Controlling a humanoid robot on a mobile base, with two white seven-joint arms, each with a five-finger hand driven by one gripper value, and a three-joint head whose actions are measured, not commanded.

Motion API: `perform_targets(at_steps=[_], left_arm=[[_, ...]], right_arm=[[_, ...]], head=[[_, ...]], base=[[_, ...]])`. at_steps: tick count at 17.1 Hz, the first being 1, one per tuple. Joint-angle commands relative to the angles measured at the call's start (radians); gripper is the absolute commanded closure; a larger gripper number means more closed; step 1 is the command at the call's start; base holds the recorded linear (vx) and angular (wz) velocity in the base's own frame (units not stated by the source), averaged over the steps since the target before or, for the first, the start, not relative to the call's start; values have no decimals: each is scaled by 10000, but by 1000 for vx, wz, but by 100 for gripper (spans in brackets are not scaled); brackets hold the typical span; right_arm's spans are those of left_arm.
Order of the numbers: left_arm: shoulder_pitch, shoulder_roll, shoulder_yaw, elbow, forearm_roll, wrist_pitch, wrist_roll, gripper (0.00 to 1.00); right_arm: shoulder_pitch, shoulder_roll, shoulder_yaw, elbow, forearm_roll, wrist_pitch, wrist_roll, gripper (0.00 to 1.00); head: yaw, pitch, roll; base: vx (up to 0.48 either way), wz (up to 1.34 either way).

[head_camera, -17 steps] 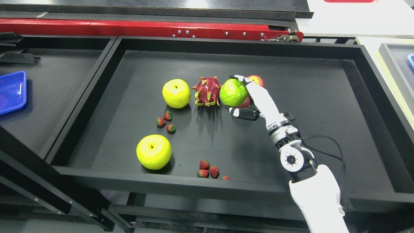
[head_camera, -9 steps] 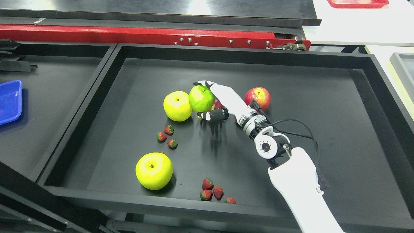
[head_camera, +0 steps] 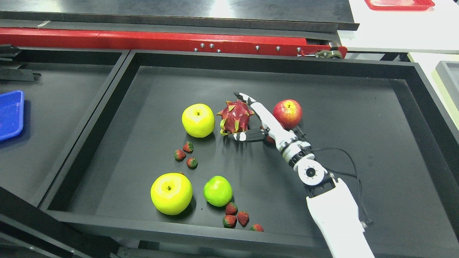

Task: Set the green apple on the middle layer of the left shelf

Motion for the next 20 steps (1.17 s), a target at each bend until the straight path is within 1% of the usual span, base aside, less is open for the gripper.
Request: perform_targets(at_steps=[1,3,5,15,20], left_arm=[[0,175,0,-1,0,5,0,0],[0,175,0,-1,0,6,1,0],[0,175,0,14,0,6,0,0],[0,175,0,-1,0,6,0,0],[0,175,0,-1,0,6,16,0]], right_arm=[[1704,-72,-2224,-9,-3100,-1193,-945,0],[2225,-72,-2224,-316,-3881,-1226,-1117,0],[2488,-72,-2163,-684,-4222,-1226,-1117,0],[2765,-72,-2101,-977,-4453,-1180,-1102,0],[2918,-72,-1841,-1023,-4453,-1164,-1087,0]], head=[[0,0,0],[0,0,0],[0,0,0],[0,0,0],[0,0,0]], base=[[0,0],[0,0],[0,0],[1,-1],[0,0]])
